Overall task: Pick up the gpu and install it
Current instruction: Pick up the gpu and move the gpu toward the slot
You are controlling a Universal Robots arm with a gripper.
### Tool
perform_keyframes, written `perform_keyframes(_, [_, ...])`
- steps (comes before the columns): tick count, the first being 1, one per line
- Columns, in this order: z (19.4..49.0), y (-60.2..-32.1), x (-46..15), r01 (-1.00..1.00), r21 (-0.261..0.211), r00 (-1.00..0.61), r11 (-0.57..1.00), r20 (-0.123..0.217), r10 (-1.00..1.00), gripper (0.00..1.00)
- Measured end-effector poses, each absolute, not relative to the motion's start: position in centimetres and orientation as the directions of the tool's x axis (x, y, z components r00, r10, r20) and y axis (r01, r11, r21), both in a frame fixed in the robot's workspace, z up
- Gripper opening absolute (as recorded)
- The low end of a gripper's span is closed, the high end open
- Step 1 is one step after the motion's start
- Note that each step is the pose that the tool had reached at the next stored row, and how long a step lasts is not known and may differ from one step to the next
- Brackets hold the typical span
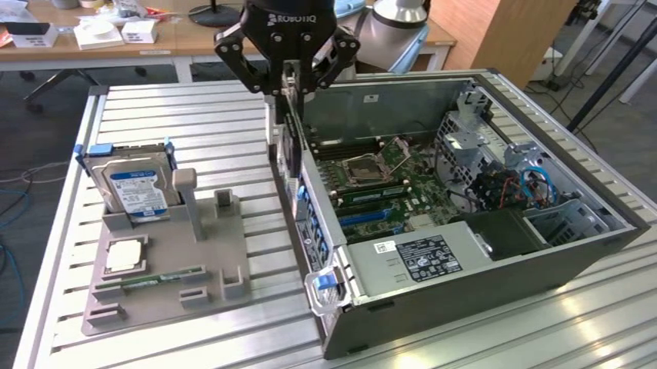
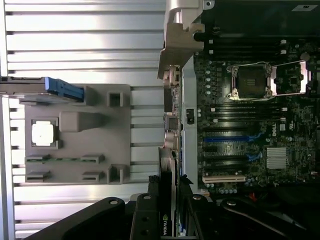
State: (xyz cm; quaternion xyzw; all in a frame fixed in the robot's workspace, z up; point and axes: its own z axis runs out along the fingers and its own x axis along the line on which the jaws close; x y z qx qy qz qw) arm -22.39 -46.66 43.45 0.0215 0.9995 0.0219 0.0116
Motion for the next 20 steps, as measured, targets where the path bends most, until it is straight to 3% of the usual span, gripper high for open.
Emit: perform_keyframes(20, [43.5, -46.7, -15.6, 0.042, 0.044, -0.999, 0.998, -0.022, 0.043, 0.26])
